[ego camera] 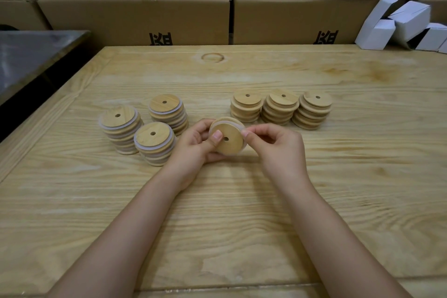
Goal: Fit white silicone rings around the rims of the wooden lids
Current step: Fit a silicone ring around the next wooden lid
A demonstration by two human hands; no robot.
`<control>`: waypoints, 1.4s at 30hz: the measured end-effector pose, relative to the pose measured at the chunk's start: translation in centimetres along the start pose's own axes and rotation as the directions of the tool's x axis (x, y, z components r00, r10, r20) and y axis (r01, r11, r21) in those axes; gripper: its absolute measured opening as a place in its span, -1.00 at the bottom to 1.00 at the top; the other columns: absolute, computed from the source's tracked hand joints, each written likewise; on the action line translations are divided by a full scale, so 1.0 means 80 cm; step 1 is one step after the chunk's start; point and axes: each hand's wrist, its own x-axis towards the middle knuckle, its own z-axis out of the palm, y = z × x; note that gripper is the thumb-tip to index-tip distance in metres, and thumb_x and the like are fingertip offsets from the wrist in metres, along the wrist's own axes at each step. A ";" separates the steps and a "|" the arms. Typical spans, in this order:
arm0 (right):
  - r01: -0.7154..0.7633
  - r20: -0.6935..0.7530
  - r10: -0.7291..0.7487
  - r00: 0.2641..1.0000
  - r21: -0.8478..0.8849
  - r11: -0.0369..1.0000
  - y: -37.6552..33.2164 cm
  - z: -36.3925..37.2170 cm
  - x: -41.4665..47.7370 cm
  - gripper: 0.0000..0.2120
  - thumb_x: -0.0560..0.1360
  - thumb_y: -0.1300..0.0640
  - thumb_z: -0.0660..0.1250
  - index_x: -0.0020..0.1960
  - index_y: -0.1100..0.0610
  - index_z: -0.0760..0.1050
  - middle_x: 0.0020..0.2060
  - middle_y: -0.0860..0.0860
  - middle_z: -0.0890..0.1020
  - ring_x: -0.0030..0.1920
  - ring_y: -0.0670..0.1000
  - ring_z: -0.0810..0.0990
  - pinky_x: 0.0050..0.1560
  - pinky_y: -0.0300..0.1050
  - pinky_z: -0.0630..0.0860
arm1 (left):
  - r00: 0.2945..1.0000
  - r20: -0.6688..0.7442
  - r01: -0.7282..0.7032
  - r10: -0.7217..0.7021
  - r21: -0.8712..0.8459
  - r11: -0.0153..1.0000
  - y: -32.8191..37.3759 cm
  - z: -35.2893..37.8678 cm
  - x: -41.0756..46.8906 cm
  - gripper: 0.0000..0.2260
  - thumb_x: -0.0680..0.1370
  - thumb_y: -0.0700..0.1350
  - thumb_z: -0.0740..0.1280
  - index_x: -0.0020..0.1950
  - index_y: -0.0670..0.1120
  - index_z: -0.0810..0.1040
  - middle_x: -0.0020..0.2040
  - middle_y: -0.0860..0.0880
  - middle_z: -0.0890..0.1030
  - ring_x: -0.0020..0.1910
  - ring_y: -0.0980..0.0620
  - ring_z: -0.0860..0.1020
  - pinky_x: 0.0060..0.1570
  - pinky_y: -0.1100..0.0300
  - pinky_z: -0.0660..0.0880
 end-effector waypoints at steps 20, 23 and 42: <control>0.253 0.177 -0.227 0.958 -0.146 0.956 0.002 -0.009 0.001 -0.83 0.49 0.22 0.35 0.01 0.03 0.65 -0.15 -0.19 0.67 -0.11 -0.23 0.61 -0.09 -0.38 0.49 | 0.982 0.101 0.178 -0.160 -0.201 0.963 0.014 -0.004 -0.004 -0.72 0.45 -0.15 0.26 0.16 -0.16 0.48 -0.26 -0.14 0.66 -0.39 -0.11 0.65 -0.49 0.22 0.56; 0.192 0.157 -0.171 0.973 -0.128 0.973 0.004 -0.008 0.002 -0.84 0.50 0.19 0.34 -0.02 -0.02 0.65 -0.22 -0.21 0.67 -0.18 -0.23 0.61 -0.13 -0.36 0.49 | 0.986 0.066 0.160 -0.151 -0.177 0.971 0.012 -0.001 -0.003 -0.74 0.49 -0.16 0.25 0.17 -0.16 0.47 -0.25 -0.14 0.66 -0.38 -0.11 0.64 -0.49 0.21 0.57; 0.039 0.061 -0.032 0.998 -0.114 0.993 0.010 0.014 -0.004 -0.77 0.47 0.14 0.38 0.09 -0.09 0.60 -0.29 0.05 0.64 -0.29 0.14 0.62 -0.12 0.04 0.58 | 0.548 0.067 -0.440 0.834 0.871 0.220 0.008 -0.006 -0.016 -0.76 0.56 -0.17 0.14 0.00 -0.28 0.54 -0.21 -0.10 0.59 -0.30 0.05 0.47 -0.22 0.23 0.39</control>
